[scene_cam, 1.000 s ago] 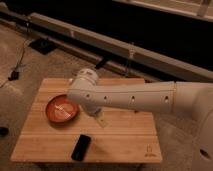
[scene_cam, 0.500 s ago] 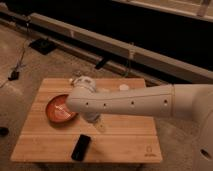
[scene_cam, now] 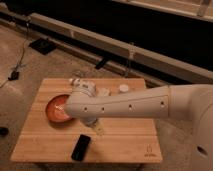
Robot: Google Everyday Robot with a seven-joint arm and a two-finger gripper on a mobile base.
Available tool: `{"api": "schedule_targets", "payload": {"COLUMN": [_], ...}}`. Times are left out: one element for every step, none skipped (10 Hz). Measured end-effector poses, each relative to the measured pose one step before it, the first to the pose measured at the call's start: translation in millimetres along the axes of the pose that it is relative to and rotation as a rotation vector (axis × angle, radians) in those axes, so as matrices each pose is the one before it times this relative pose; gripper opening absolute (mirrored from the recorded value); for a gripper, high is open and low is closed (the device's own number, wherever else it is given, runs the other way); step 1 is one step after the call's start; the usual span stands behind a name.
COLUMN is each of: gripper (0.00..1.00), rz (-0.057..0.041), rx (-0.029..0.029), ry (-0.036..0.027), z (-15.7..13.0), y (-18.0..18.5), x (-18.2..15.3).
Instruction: Place the eraser on the white sponge
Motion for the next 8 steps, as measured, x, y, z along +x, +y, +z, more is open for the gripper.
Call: {"api": "schedule_targets", "payload": {"gripper": [0.73, 0.73, 0.73, 0.73, 0.73, 0.73, 0.73, 0.73], "rz": [-0.00657, -0.00142, 0.00009, 0.00010, -0.00574, -0.00208, -0.00203, -0.00237], "rx": [0.00426, 0.00063, -0.00156, 0.00199, 0.00451, 0.00326, -0.00051, 0.00148], "ry": [-0.00357, 0.00019, 0.00048, -0.00100, -0.00408, -0.00190, 0.00053, -0.00020], "z": [1.33, 2.62, 1.41, 1.23, 1.41, 0.76, 1.08, 0.78], "y": [-1.18, 2.11, 1.51, 0.25, -0.24, -0.42, 2.01, 1.08], "x": [-2.95, -3.01, -1.08, -1.27, -3.72, -2.22, -3.65, -3.36]}}
